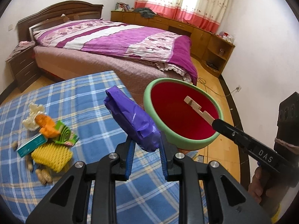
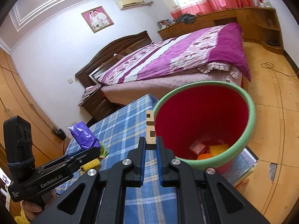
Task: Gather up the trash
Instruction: 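Carry the purple bag and wooden stick over the red bucket and open both tools, then move both tools back toward the items on the table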
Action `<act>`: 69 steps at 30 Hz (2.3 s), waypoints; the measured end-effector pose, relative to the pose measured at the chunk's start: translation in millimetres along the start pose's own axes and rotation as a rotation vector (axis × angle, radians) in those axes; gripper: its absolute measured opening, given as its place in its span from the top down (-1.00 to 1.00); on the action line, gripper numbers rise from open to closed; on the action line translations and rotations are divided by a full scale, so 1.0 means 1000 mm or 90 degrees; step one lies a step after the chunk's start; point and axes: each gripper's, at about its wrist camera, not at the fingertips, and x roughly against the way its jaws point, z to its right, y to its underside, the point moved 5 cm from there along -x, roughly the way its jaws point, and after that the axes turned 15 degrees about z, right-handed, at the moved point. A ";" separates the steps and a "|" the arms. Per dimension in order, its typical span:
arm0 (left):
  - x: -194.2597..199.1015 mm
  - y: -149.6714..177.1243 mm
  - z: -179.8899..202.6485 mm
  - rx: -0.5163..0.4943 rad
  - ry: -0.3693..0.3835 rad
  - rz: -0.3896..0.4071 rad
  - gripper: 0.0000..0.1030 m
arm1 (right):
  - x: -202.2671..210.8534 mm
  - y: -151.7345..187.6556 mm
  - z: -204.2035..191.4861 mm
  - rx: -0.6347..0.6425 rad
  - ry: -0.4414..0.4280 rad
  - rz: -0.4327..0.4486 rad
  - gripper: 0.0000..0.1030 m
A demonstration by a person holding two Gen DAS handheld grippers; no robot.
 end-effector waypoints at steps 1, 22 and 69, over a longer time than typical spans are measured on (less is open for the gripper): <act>-0.002 0.000 0.003 -0.005 0.002 -0.001 0.52 | 0.000 -0.002 0.004 0.000 0.004 0.003 0.76; -0.085 0.003 0.045 -0.042 0.056 -0.057 0.52 | -0.016 -0.007 0.070 -0.021 0.104 -0.006 0.76; -0.007 0.024 -0.054 0.075 -0.062 -0.025 0.21 | -0.008 0.029 0.005 -0.015 0.053 -0.042 0.21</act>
